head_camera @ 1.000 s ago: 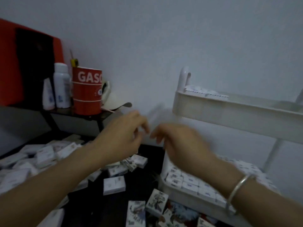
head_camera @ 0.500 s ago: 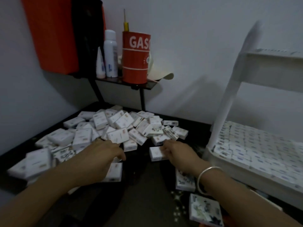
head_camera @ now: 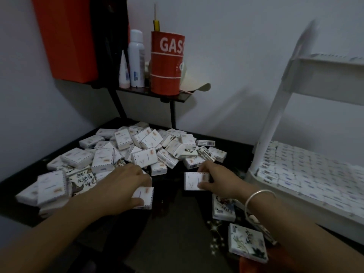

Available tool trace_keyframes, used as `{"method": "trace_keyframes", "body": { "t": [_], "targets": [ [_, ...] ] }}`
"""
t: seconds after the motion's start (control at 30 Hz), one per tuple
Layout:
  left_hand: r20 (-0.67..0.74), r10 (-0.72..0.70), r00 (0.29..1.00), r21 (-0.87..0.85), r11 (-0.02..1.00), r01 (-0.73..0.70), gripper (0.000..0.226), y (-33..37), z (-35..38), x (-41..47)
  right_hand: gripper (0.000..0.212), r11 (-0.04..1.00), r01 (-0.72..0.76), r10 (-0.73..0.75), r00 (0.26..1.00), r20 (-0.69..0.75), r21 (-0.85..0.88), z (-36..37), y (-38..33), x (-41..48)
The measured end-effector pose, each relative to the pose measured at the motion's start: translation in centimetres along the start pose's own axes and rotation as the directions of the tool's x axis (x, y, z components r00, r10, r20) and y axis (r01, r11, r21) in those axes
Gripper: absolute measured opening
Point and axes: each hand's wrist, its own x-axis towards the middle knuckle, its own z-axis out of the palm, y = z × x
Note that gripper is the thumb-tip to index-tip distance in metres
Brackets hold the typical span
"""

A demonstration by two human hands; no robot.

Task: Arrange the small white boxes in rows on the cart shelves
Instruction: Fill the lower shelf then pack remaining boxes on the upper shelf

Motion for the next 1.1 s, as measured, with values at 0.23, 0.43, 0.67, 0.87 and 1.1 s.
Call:
{"method": "trace_keyframes", "body": {
  "t": [0.23,0.43,0.67,0.87,1.1],
  "targets": [
    [-0.034,0.006,0.999,-0.226,0.974,-0.013,0.038,2.5,-1.0,1.2,0.031,0.975,0.024,0.024,0.977,-0.214,0.221,-1.0,0.2,-2.5],
    [-0.099,-0.039,0.994,-0.599,0.800,-0.029,0.043,6.3,-4.2,4.6,0.020,0.940,0.108,0.018,0.932,-0.362,0.324,-7.2,0.3,-6.9],
    [-0.209,0.058,0.976,-0.793,0.575,-0.204,0.032,10.9,-12.1,9.2,0.033,0.974,0.166,-0.047,0.814,-0.579,0.155,-18.3,0.8,-12.8],
    [-0.428,0.140,0.893,-0.755,0.488,-0.439,0.026,15.2,-20.8,13.8,0.041,0.988,0.156,-0.094,0.620,-0.779,0.005,-28.4,2.2,-14.9],
    [-0.693,-0.077,0.717,-0.668,0.442,-0.599,0.055,20.6,-28.8,18.5,0.035,0.992,-0.121,0.033,0.506,-0.862,-0.033,-35.8,7.3,-13.1]
  ]
}}
